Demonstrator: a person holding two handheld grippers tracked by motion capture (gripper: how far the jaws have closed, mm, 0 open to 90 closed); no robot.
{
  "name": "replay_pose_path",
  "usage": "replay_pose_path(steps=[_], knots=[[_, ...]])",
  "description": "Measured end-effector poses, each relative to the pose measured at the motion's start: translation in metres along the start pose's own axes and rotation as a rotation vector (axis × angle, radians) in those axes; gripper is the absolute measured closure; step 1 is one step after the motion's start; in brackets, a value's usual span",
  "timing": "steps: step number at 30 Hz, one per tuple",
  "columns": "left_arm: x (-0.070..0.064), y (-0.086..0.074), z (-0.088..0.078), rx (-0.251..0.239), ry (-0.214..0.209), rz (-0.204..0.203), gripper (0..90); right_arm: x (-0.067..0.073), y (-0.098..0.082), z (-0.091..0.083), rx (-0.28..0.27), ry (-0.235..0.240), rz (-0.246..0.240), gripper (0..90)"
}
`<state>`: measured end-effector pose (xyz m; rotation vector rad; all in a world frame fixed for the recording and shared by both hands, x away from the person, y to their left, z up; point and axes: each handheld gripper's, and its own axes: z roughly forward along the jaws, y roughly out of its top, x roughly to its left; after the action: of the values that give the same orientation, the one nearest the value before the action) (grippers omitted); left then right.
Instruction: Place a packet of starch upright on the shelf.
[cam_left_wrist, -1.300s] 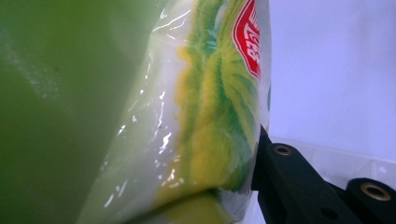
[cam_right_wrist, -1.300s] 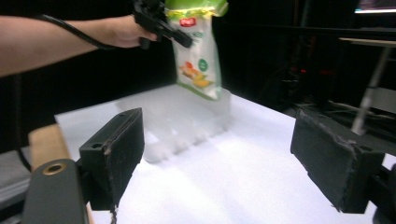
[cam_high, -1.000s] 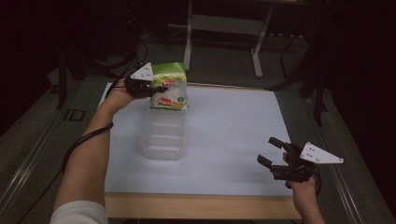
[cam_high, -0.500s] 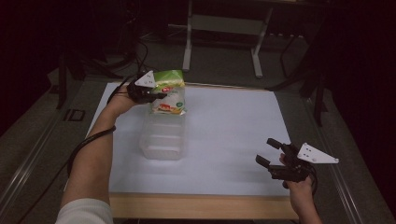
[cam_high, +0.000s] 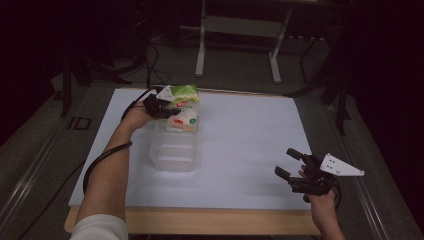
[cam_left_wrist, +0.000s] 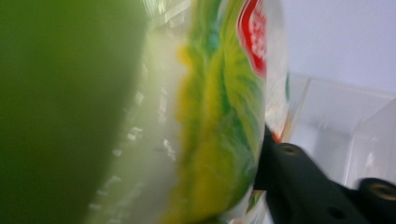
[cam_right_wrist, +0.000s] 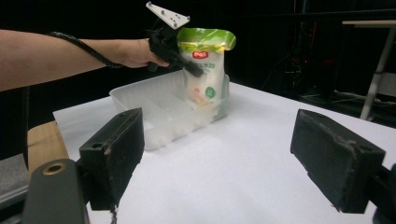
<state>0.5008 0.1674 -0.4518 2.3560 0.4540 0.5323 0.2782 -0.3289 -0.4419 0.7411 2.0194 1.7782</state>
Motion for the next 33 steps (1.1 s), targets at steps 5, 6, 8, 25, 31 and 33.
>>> replay_pose_path(steps=[5, 6, 8, 25, 31, 33], knots=[[0.001, 0.001, -0.013, -0.074, 0.031, -0.04, 59.6, 0.0, 0.002, -0.001, -0.005, -0.006, 0.001, 17.3], [0.002, 0.001, -0.015, -0.088, 0.032, -0.077, 57.3, 0.0, 0.002, -0.002, -0.005, -0.007, 0.002, 17.3], [0.0, 0.001, -0.018, -0.104, 0.071, -0.15, 45.8, 0.0, 0.002, -0.001, -0.003, -0.006, 0.005, 17.3], [-0.025, -0.009, -0.05, -0.288, -0.019, -0.4, 0.0, 0.006, 0.003, 0.005, 0.022, 0.002, -0.005, 17.3], [-0.031, -0.01, -0.061, -0.245, 0.056, -0.395, 0.0, 0.006, 0.0, 0.008, 0.037, 0.002, 0.007, 17.3], [-0.033, -0.01, -0.064, -0.23, 0.075, -0.39, 0.0, 0.006, 0.0, 0.008, 0.04, 0.003, 0.007, 17.3]])
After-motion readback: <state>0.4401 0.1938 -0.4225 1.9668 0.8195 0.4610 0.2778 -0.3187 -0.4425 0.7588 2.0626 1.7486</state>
